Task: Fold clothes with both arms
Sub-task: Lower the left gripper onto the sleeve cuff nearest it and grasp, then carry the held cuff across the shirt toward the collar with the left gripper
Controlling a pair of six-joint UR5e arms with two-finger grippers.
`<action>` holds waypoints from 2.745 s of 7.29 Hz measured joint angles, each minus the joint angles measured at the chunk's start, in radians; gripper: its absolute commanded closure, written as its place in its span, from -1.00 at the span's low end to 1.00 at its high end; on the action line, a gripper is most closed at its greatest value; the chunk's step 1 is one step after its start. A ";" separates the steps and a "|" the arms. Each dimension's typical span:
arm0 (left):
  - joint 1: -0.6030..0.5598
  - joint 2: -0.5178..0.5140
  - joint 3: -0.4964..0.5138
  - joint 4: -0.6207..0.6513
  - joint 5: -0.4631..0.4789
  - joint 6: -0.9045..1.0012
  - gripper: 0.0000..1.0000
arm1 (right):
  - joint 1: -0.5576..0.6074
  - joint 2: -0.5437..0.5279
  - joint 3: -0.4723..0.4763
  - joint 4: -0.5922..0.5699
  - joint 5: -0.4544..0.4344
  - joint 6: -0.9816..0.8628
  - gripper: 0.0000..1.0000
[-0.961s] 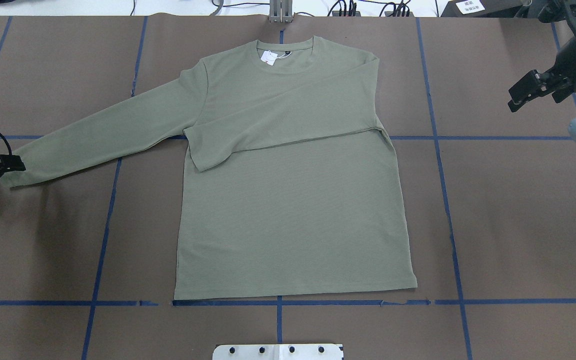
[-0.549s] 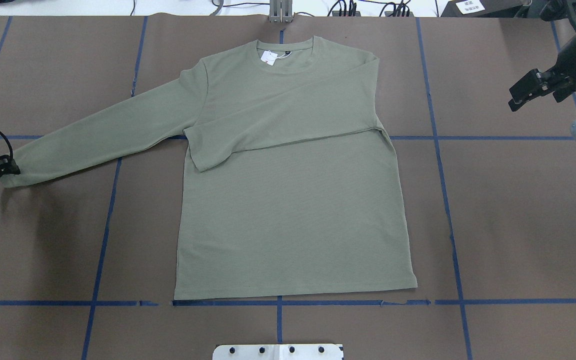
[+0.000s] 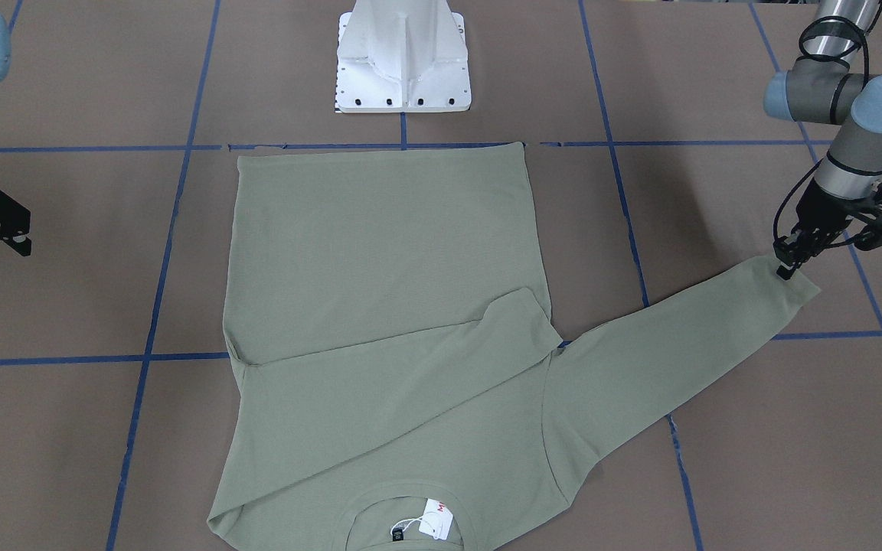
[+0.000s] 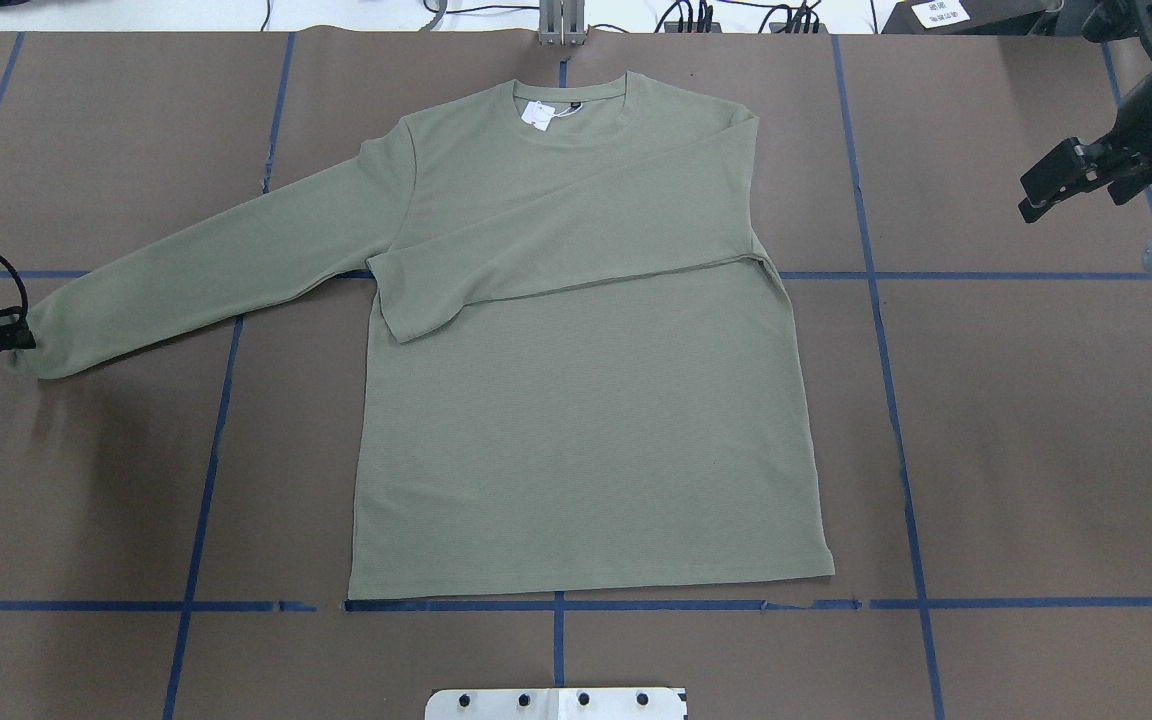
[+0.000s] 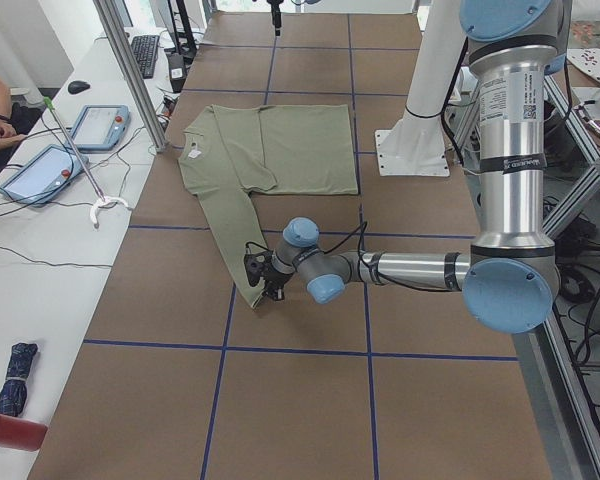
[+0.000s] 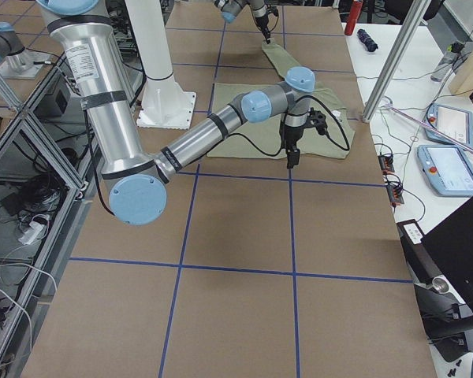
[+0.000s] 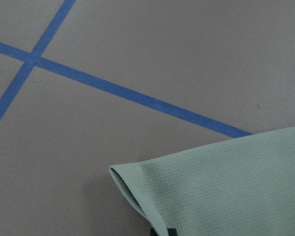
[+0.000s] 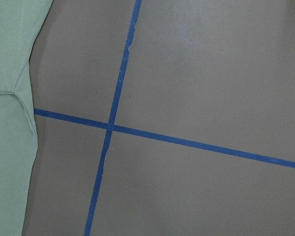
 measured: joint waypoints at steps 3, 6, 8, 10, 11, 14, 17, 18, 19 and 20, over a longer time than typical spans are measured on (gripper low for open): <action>-0.004 -0.120 -0.121 0.255 -0.035 0.002 1.00 | 0.019 -0.034 0.003 0.002 0.005 -0.005 -1.00; 0.000 -0.476 -0.112 0.630 -0.032 -0.002 1.00 | 0.036 -0.086 0.023 0.006 0.006 -0.007 -1.00; 0.006 -0.686 -0.023 0.726 -0.035 -0.042 1.00 | 0.041 -0.120 0.037 0.009 0.006 -0.007 -1.00; 0.020 -0.940 0.137 0.743 -0.041 -0.198 1.00 | 0.043 -0.141 0.042 0.009 0.011 -0.007 -1.00; 0.048 -1.074 0.227 0.741 -0.043 -0.305 1.00 | 0.045 -0.150 0.043 0.010 0.024 -0.007 -1.00; 0.203 -1.310 0.381 0.706 -0.033 -0.558 1.00 | 0.049 -0.162 0.043 0.011 0.043 -0.007 -1.00; 0.281 -1.332 0.464 0.597 0.013 -0.636 1.00 | 0.050 -0.161 0.043 0.011 0.043 -0.002 -1.00; 0.288 -1.333 0.474 0.588 0.017 -0.643 0.68 | 0.050 -0.160 0.043 0.011 0.042 0.001 -1.00; 0.307 -1.335 0.485 0.575 0.026 -0.664 -0.98 | 0.049 -0.157 0.043 0.011 0.042 0.003 -1.00; 0.353 -1.350 0.517 0.528 0.069 -0.707 -1.00 | 0.049 -0.152 0.043 0.011 0.041 0.006 -1.00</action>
